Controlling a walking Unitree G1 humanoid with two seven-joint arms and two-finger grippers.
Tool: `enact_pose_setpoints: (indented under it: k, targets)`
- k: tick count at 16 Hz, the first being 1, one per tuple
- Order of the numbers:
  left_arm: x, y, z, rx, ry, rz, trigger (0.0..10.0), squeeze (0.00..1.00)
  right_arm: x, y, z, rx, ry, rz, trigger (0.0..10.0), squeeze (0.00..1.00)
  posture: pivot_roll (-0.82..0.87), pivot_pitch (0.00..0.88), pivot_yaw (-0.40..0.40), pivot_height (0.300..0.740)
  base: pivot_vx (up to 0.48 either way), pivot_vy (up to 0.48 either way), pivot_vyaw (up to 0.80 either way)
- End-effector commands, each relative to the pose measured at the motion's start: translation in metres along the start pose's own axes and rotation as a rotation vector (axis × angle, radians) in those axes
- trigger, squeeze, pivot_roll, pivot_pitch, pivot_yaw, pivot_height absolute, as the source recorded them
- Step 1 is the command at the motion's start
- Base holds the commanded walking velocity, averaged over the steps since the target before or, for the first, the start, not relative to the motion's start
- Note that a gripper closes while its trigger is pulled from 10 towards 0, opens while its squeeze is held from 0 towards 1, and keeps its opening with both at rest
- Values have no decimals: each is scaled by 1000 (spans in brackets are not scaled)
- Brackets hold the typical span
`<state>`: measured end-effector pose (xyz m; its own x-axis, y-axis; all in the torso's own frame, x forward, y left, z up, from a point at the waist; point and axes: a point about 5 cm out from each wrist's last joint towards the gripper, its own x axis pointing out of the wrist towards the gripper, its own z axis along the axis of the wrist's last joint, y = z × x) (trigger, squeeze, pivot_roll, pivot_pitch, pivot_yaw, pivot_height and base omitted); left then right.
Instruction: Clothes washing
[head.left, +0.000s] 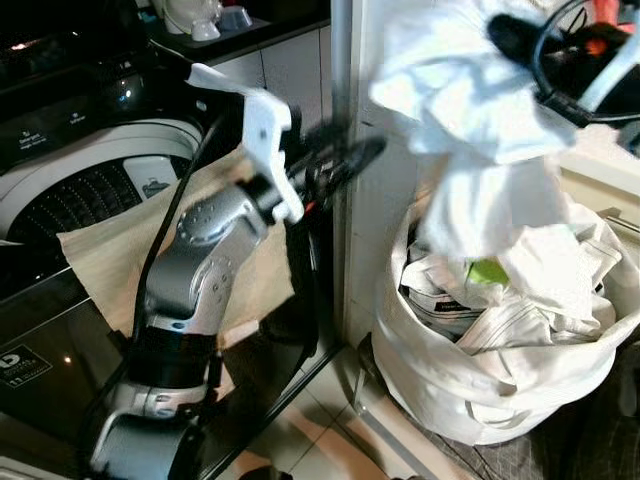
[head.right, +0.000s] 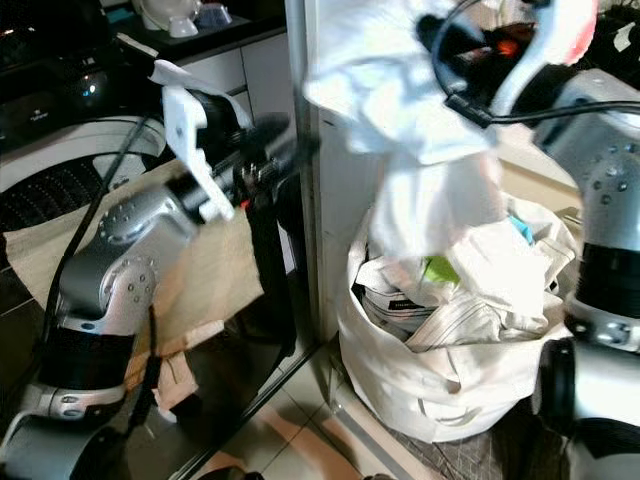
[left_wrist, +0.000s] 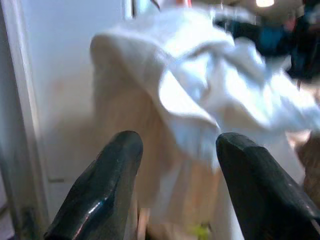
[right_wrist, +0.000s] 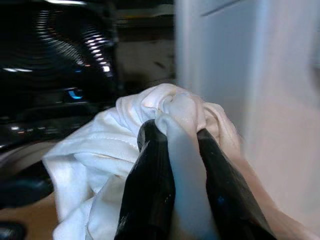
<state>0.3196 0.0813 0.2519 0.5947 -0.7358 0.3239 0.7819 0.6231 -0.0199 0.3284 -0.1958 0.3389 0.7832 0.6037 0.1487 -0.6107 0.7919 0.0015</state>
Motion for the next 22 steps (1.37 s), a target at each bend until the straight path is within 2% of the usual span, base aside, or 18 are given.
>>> enact_pose_setpoints:
  k: [1, 4, 5, 7, 9, 11, 12, 13, 14, 15, 17, 22]
  targets:
    - [3, 1, 11, 4, -43, 17, 10000, 1000, 7, 15, 0, -2, 7, 67, 0, 0, -51, 0, 46, 740, 0, 0, 0]
    - [9, -5, 13, -24, -69, 0, 10000, 1000, 22, 40, -11, 45, 34, 163, 0, 0, -47, 0, 42, 740, 0, 0, 0]
    - [10, -9, 14, -59, -81, -17, 10000, 1000, 25, 50, -13, 64, 41, 206, 0, 0, -43, 0, 38, 740, 0, 0, 0]
    - [11, -13, 12, -72, -74, -36, 10000, 1000, 27, 55, -13, 77, 38, 229, 0, 0, -44, 0, 40, 740, 0, 0, 0]
    - [12, -23, 8, -105, -56, -105, 10000, 1000, 28, 64, -11, 106, 21, 269, 0, 0, -46, 0, 43, 740, 0, 0, 0]
    - [11, -27, 5, -93, -35, -136, 10000, 1000, 28, 67, -8, 124, 8, 282, 0, 0, -47, 0, 43, 740, 0, 0, 0]
    - [10, -29, 3, -98, -30, -152, 10000, 941, 27, 67, -7, 133, -1, 284, 0, 0, -48, 0, 47, 740, 0, 0, 0]
    - [10, -31, 4, -118, -37, -175, 10000, 0, 26, 66, -5, 141, -11, 283, 0, 0, -49, 0, 49, 740, 0, 0, 0]
    - [9, -32, 4, -129, -39, -185, 7569, 0, 26, 66, -4, 146, -16, 282, 0, 0, -49, 0, 51, 740, 0, 0, 0]
    - [9, -33, 4, -151, -39, -199, 0, 0, 26, 66, -3, 156, -22, 280, 0, 0, -49, 0, 51, 740, 0, 0, 0]
    - [9, -32, 4, -150, -37, -190, 0, 0, 25, 67, -2, 162, -26, 284, 0, 0, -49, 0, 51, 740, 0, 0, 0]
    - [12, -18, 0, -106, -4, -74, 0, 0, 25, 75, 3, 187, -54, 317, 0, 0, -53, 0, 62, 740, 0, 0, 0]
